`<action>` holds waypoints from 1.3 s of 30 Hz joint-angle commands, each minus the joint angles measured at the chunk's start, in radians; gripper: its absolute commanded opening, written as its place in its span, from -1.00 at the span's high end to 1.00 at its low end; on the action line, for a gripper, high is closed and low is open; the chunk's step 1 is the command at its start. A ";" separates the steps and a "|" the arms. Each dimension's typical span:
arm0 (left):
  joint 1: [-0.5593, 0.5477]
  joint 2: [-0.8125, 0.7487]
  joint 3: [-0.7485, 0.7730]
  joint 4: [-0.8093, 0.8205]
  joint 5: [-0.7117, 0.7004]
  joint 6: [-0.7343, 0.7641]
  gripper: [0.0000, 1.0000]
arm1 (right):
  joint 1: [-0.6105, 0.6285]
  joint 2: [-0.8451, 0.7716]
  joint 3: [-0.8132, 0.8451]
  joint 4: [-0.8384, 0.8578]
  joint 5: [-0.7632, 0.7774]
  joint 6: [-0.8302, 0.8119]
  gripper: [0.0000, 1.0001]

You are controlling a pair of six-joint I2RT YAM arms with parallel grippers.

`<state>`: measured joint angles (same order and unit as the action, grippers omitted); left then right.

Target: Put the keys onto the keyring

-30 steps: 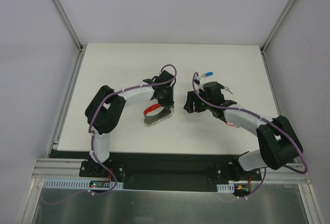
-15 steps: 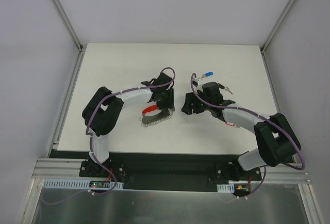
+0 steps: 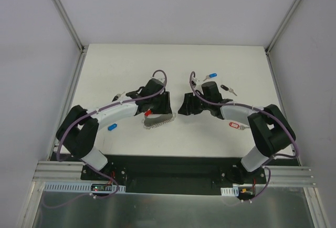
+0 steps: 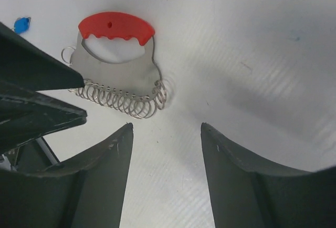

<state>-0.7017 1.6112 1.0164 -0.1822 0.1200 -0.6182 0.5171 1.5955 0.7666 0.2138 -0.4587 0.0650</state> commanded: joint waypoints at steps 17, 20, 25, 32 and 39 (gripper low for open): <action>-0.009 -0.243 -0.197 0.105 -0.098 0.097 0.07 | 0.004 0.282 0.206 0.099 -0.158 0.117 0.36; -0.008 -0.241 -0.199 0.104 -0.098 0.098 0.07 | 0.006 0.303 0.215 0.099 -0.178 0.125 0.40; -0.009 -0.231 -0.194 0.102 -0.092 0.098 0.07 | 0.006 0.322 0.223 0.101 -0.195 0.131 0.49; -0.009 -0.217 -0.191 0.102 -0.083 0.094 0.06 | 0.006 0.322 0.215 0.099 -0.205 0.134 0.56; -0.007 -0.212 -0.187 0.102 -0.071 0.092 0.05 | 0.000 0.305 0.204 0.098 -0.206 0.124 0.77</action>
<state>-0.7013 1.4055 0.8234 -0.0929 0.0433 -0.5343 0.5213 1.9144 0.9573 0.2844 -0.6373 0.1974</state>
